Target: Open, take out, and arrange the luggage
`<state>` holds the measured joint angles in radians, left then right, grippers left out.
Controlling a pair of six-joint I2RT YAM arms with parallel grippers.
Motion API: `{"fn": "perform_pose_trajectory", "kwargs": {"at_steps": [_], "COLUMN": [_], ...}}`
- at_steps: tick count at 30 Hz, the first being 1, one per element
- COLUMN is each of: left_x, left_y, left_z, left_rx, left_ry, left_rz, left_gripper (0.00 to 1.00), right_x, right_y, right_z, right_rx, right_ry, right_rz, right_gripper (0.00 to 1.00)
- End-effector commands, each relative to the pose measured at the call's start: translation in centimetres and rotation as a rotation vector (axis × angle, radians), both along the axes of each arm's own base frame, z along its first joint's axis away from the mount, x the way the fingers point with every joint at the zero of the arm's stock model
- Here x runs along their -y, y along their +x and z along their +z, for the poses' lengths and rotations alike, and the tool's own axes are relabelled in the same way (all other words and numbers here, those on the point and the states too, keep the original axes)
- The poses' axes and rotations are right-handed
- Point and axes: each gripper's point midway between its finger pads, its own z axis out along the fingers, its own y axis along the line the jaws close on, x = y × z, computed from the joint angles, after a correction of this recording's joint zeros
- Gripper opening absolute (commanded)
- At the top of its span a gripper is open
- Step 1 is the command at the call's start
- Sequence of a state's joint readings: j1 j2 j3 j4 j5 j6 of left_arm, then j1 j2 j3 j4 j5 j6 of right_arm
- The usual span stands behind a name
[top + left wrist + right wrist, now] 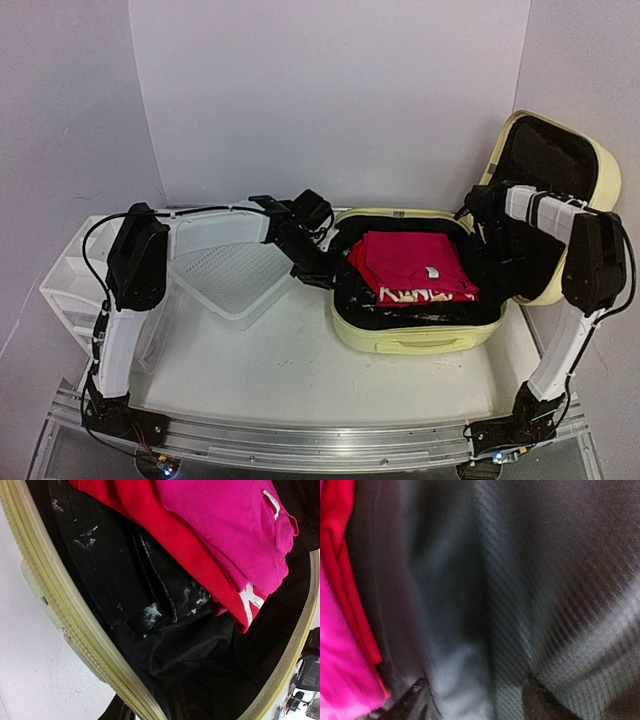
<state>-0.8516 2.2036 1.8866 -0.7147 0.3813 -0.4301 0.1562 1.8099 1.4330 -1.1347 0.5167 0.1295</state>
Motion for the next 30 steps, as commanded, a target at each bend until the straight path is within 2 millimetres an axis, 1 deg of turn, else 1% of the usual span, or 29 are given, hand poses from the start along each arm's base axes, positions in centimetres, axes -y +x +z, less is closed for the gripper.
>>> {"fn": "perform_pose_trajectory", "kwargs": {"at_steps": [1,2,3,6,8,10,11,13,15,16,17,19,22,24,26,28,29,30], "left_x": [5.6,5.8,6.0,6.4,6.6,6.9,7.1,7.4,7.6,7.6,7.6,7.4,7.2,7.0,6.8,6.8,6.8,6.8], "left_y": [-0.8,-0.8,-1.0,-1.3,-1.5,-1.7,-1.8,-2.0,-2.2,-2.3,-2.3,-2.3,-2.4,-2.5,-2.6,-2.7,-2.8,-2.9], "left_z": [0.1,0.0,0.1,-0.3,-0.6,-0.8,-0.8,-0.7,-0.7,-0.7,-0.7,-0.7,-0.7,-0.7,-0.8,-0.9,-0.9,-0.9], "left_rx": [0.094,0.090,0.086,0.077,0.072,0.066,0.062,0.060,0.060,0.059,0.058,0.063,0.066,0.067,0.062,0.057,0.054,0.053], "left_ry": [-0.142,-0.144,-0.149,-0.150,-0.148,-0.150,-0.154,-0.159,-0.161,-0.161,-0.159,-0.155,-0.151,-0.145,-0.142,-0.140,-0.140,-0.140], "left_rz": [-0.120,-0.122,-0.127,-0.137,-0.141,-0.145,-0.148,-0.154,-0.158,-0.159,-0.158,-0.156,-0.158,-0.155,-0.154,-0.153,-0.152,-0.152], "left_gripper": [0.23,0.23,0.23,0.23,0.23,0.23,0.23,0.23,0.23,0.23,0.23,0.23,0.23,0.23,0.23,0.23,0.23,0.23], "right_x": [0.7,0.6,0.2,-1.9,-3.2,-4.2,-4.5,-4.4,-3.7,-3.0,-2.0,0.3,3.4,4.7,5.3,5.9,6.3,6.7], "right_y": [-1.1,-1.5,-2.0,-3.4,-4.7,-5.9,-6.5,-7.8,-9.0,-9.6,-10.1,-11.0,-11.4,-10.9,-9.8,-8.4,-7.9,-7.4], "right_z": [7.2,8.7,10.7,15.8,19.5,23.0,24.7,27.3,29.6,30.3,31.3,32.5,33.2,33.4,33.4,33.6,33.9,34.3], "right_rx": [0.155,0.178,0.219,0.351,0.461,0.566,0.616,0.692,0.757,0.775,0.805,0.835,0.809,0.786,0.766,0.768,0.782,0.796], "right_ry": [0.027,0.046,0.080,0.237,0.339,0.421,0.447,0.461,0.435,0.400,0.349,0.221,0.021,-0.076,-0.138,-0.198,-0.234,-0.269], "right_rz": [-0.014,-0.017,-0.015,0.021,0.054,0.096,0.113,0.128,0.131,0.120,0.103,0.057,-0.015,-0.047,-0.071,-0.102,-0.121,-0.134], "right_gripper": [0.77,0.81,0.84,0.93,0.97,0.98,0.98,0.98,0.98,0.98,0.98,0.98,0.98,0.97,0.95,0.89,0.84,0.81]}}
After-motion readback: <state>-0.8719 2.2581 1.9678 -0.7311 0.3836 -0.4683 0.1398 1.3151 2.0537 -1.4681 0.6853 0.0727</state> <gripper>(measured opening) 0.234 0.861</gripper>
